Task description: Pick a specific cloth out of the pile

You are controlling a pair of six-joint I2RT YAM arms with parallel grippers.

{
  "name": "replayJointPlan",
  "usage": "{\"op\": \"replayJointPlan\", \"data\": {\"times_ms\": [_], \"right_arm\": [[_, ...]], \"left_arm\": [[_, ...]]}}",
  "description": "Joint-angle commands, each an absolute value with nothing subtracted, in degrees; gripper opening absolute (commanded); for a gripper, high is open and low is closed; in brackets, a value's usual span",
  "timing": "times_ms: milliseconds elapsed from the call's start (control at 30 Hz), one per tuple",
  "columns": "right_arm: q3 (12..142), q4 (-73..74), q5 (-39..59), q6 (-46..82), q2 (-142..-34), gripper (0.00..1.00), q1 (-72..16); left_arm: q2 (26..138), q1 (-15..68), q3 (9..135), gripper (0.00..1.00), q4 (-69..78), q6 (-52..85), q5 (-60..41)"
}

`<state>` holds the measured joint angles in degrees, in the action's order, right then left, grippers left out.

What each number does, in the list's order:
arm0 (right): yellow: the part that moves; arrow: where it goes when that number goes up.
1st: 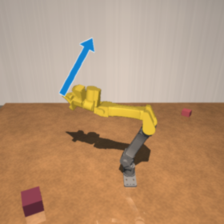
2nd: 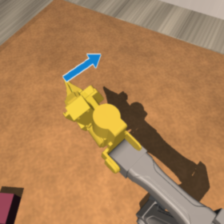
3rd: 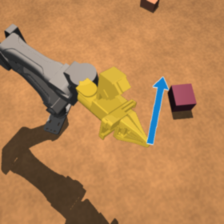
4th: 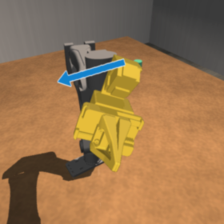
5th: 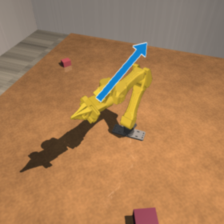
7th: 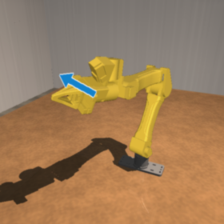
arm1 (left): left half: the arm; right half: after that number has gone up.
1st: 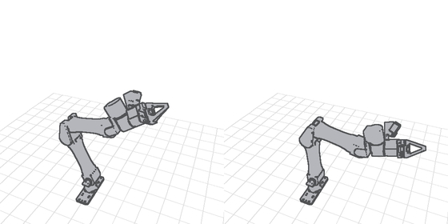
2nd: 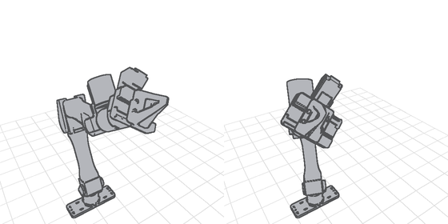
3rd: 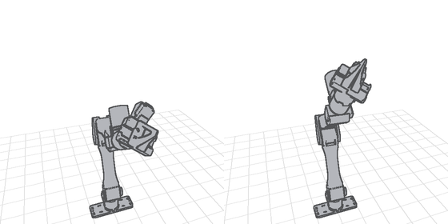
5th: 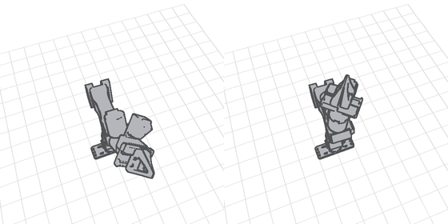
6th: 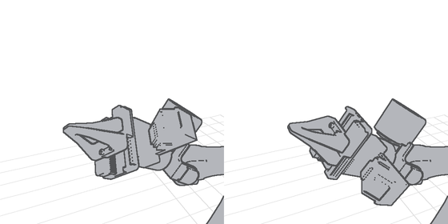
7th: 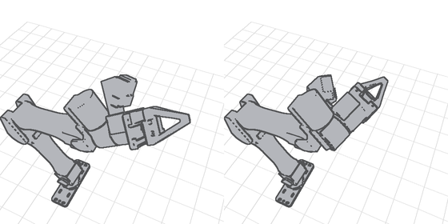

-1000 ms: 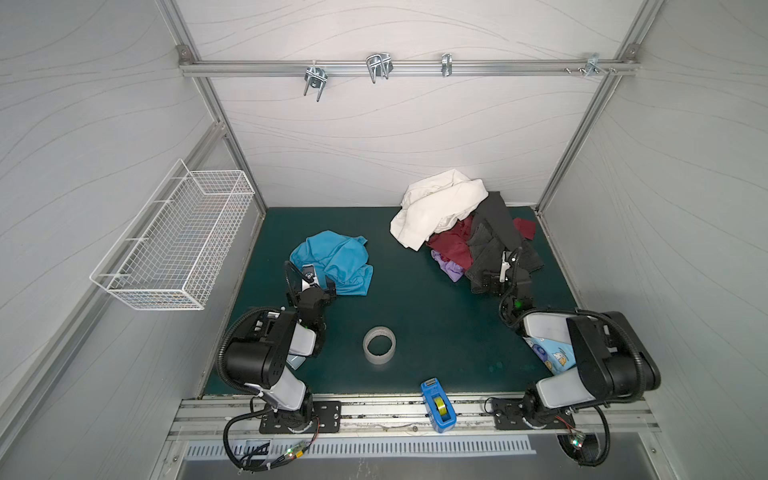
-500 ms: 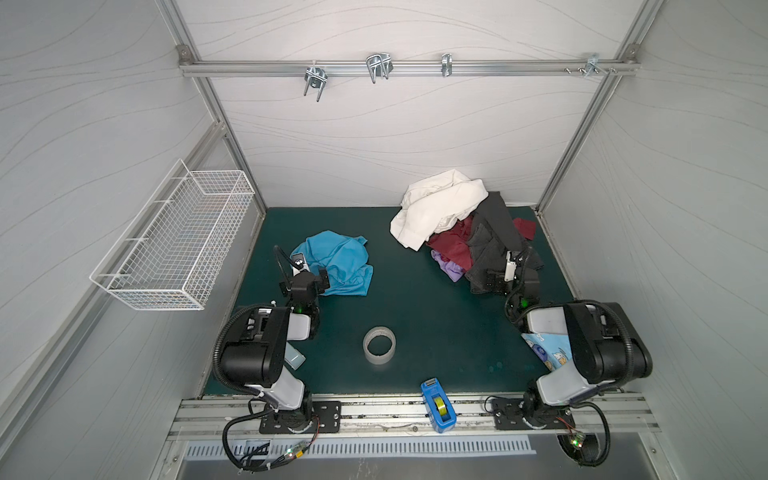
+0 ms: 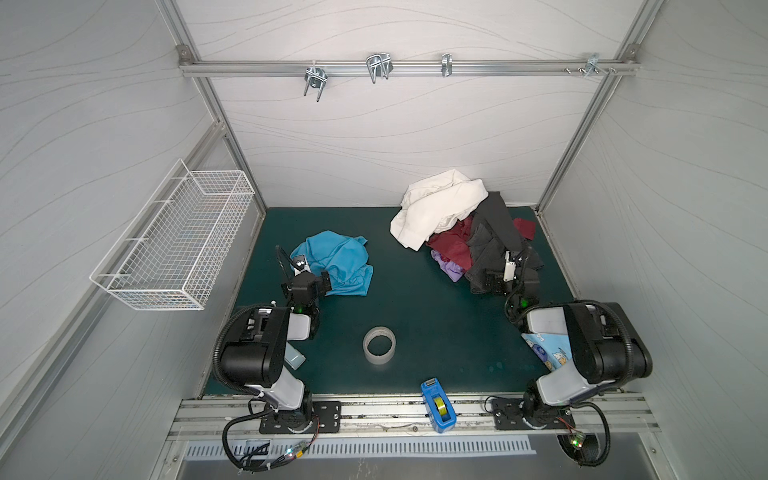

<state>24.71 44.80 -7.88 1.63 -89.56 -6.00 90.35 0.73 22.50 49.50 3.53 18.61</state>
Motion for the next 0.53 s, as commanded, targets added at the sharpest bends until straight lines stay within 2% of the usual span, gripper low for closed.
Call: {"op": "replayJointPlan", "data": {"times_ms": [0, 500], "right_arm": [[25.2, 45.4, -7.3, 1.3, -89.8, 0.99, -5.8], [25.2, 45.4, -7.2, 1.3, -89.8, 0.99, -5.8]], "left_arm": [[89.2, 0.4, 23.2, 0.99, 50.8, 4.1, 18.4], [89.3, 0.5, 23.3, 0.99, 50.5, 4.1, 18.5]]}}
